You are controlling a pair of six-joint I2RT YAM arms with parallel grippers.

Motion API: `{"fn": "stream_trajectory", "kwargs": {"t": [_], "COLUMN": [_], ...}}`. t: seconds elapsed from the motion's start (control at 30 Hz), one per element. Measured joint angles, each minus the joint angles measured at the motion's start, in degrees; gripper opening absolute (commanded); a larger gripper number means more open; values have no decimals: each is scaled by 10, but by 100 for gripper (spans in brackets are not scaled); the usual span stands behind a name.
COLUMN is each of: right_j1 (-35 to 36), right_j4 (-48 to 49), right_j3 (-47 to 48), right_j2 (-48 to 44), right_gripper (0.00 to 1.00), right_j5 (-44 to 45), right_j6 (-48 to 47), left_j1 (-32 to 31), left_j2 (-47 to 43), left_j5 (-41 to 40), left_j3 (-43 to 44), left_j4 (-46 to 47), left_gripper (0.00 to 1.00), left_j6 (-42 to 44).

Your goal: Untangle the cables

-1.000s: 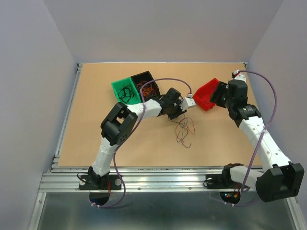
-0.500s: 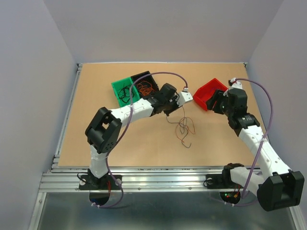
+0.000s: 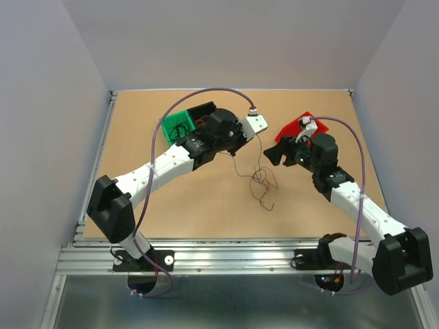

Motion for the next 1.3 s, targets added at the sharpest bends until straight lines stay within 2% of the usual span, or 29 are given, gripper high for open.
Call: {"fn": "stream_trajectory", "kwargs": {"t": [0.07,0.23,0.5,0.93,1.1,1.2,1.23,1.27,1.3], "right_j1": [18,54,88,140,154,163,165,168,170], "right_j4": [43,122,220,260,268,269,269,269,269], "right_j3": [-7,-22,-21,43,75,88,90,92,92], "right_j2": [17,58,207,369,419,447,453,458,461], "right_gripper": [80,80,80,79,76,67,59,34,23], "right_j5": [-29,-62,-121,-149,-150,-149,-149,-149,-149], "right_j6": [-10,-35,-77,-120,-135,-140,-141,-143,-142], "left_j1": [0,0,0,10,25,32,33,34,35], "left_j2": [-10,-24,-54,-75,-76,-86,-90,-99,-103], "left_j5": [0,-6,-15,-32,-33,-34,-35,-37,-41], "left_j3": [-3,-3,-28,-85,-90,-90,-90,-90,-90], "left_j4": [-2,-16,-35,-37,-37,-37,-37,-36,-34], "left_gripper": [0,0,0,0,0,0,0,0,0], "left_j6": [0,1,10,14,12,9,8,7,7]}}
